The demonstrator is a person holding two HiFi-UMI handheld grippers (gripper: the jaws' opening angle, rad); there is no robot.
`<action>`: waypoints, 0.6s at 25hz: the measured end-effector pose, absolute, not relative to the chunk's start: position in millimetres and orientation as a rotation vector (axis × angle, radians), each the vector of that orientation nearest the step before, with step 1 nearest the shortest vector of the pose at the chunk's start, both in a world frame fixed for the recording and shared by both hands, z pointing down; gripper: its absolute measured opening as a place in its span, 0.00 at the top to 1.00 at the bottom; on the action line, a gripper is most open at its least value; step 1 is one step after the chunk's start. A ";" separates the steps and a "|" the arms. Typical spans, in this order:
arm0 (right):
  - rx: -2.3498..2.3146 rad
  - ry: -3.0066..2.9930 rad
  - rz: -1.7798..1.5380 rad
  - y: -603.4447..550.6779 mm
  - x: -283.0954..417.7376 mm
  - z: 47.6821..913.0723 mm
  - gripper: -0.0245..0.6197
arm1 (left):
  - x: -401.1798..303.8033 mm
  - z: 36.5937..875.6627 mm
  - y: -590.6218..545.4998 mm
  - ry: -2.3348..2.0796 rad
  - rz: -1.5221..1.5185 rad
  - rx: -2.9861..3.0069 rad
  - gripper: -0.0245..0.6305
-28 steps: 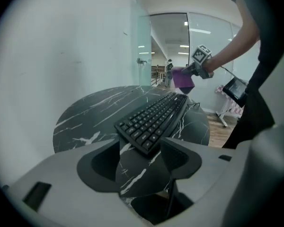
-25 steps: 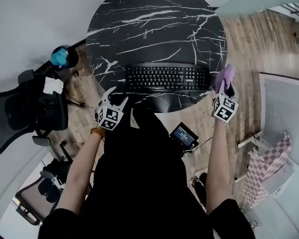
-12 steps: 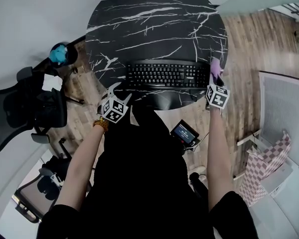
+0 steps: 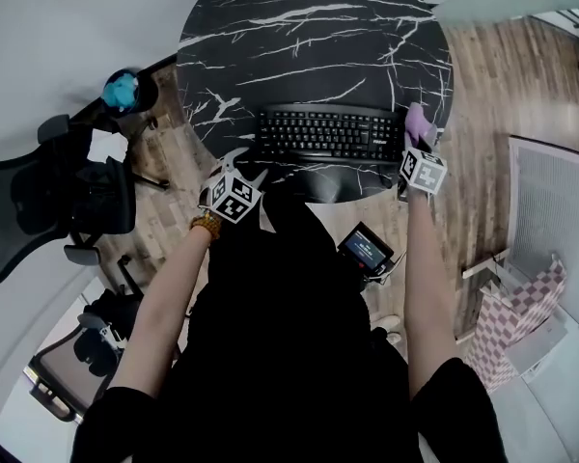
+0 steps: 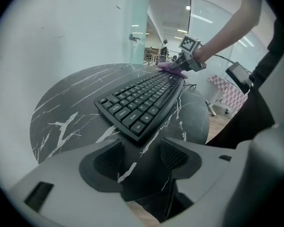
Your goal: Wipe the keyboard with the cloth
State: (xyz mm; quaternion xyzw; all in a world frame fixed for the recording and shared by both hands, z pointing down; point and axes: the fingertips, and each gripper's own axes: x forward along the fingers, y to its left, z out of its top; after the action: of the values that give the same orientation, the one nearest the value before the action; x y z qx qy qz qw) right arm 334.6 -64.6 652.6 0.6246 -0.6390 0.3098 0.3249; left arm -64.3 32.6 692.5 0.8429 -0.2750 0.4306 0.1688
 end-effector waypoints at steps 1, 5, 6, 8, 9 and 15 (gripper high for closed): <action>1.634 -1.672 0.819 -63.8 332.2 654.8 0.81 | -64.3 692.5 32.9 -0.779 1.225 2.395 0.57; 1.631 -1.662 0.840 -63.5 321.2 652.6 0.81 | -62.4 693.0 36.4 -0.753 1.240 2.377 0.57; 1.636 -1.662 0.847 -63.8 319.1 654.0 0.81 | -62.2 693.3 36.7 -0.747 1.247 2.373 0.57; 1.652 -1.657 0.858 -65.4 316.6 657.2 0.81 | -62.5 693.3 35.2 -0.747 1.256 2.366 0.57; 1.660 -1.653 0.863 -66.1 315.9 657.6 0.81 | -62.6 693.2 34.5 -0.751 1.257 2.364 0.57; 1.704 -1.640 0.913 -64.9 315.7 659.4 0.81 | -62.3 693.5 35.6 -0.762 1.249 2.360 0.57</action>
State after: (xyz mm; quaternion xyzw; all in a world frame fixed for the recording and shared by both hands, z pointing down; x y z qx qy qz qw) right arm 315.7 -64.9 659.4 0.6417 -0.6172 0.3436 0.2986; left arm -62.3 35.6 693.5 0.8358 -0.2698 0.4423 0.1816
